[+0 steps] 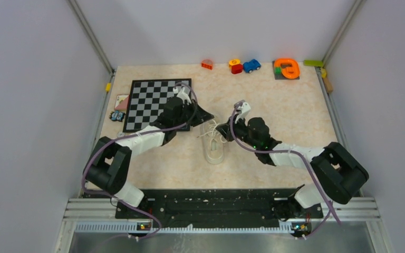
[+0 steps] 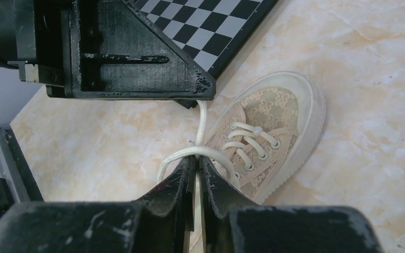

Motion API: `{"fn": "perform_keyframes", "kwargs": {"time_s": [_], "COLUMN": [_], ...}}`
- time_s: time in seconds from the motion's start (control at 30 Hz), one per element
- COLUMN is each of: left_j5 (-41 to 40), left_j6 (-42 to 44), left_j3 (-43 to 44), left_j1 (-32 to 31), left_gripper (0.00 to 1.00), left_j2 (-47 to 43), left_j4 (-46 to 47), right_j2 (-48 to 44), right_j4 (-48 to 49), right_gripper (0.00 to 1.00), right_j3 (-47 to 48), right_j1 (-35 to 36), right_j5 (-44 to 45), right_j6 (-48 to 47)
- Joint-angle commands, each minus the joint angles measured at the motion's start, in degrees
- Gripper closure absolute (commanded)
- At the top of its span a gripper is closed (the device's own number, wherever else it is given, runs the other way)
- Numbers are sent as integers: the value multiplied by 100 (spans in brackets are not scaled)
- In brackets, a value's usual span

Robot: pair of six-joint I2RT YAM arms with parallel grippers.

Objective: Tie the shoes
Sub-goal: Cross the shoelace with the shoelace.

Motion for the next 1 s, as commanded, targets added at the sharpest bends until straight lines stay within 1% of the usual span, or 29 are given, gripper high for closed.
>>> {"fn": "perform_keyframes", "kwargs": {"time_s": [0.0,0.03,0.07,0.1,0.23,0.3,0.37,0.4,0.47,0.57,0.73,0.83,0.97], "left_j5": [198,219,246,262,435,550,708,802,927,1182,1460,1494,1564], "left_j6": [254,352,471,623,1106,1270,1406,1477,1585,1692,1747,1703,1623], "left_j3": [389,424,470,538,946,1153,1320,1413,1529,1626,1691,1716,1762], "left_j1": [-63,-64,-58,-64,-64,-64,-57,-66,-72,-78,-82,-82,-78], "left_gripper": [100,100,100,100,100,100,100,100,100,100,100,100,100], "left_j2": [84,81,72,57,85,136,198,233,287,343,302,233,162], "left_j4": [272,265,241,177,-186,-366,-432,-455,-542,-552,-581,-622,-644], "right_j2": [-296,-376,-511,-664,-1510,-1937,-2224,-2309,-2215,-1694,-1107,-721,-560], "right_j4": [171,57,-69,-226,-1044,-1745,-2108,-2204,-2392,-2652,-1875,-1805,-1579], "right_gripper": [76,66,61,58,54,54,53,50,49,46,46,49,51], "right_j3": [-20,-36,-75,-134,-377,-271,-174,-115,165,741,935,1131,1097], "right_j1": [62,65,62,61,55,45,-12,-65,-215,-285,-333,-358,-360], "right_j5": [-144,-170,-176,-170,-152,-106,-33,-9,-113,-344,-472,-233,96], "right_j6": [-64,-49,-39,-53,-300,-450,-507,-492,-447,-609,-425,-246,-123]}}
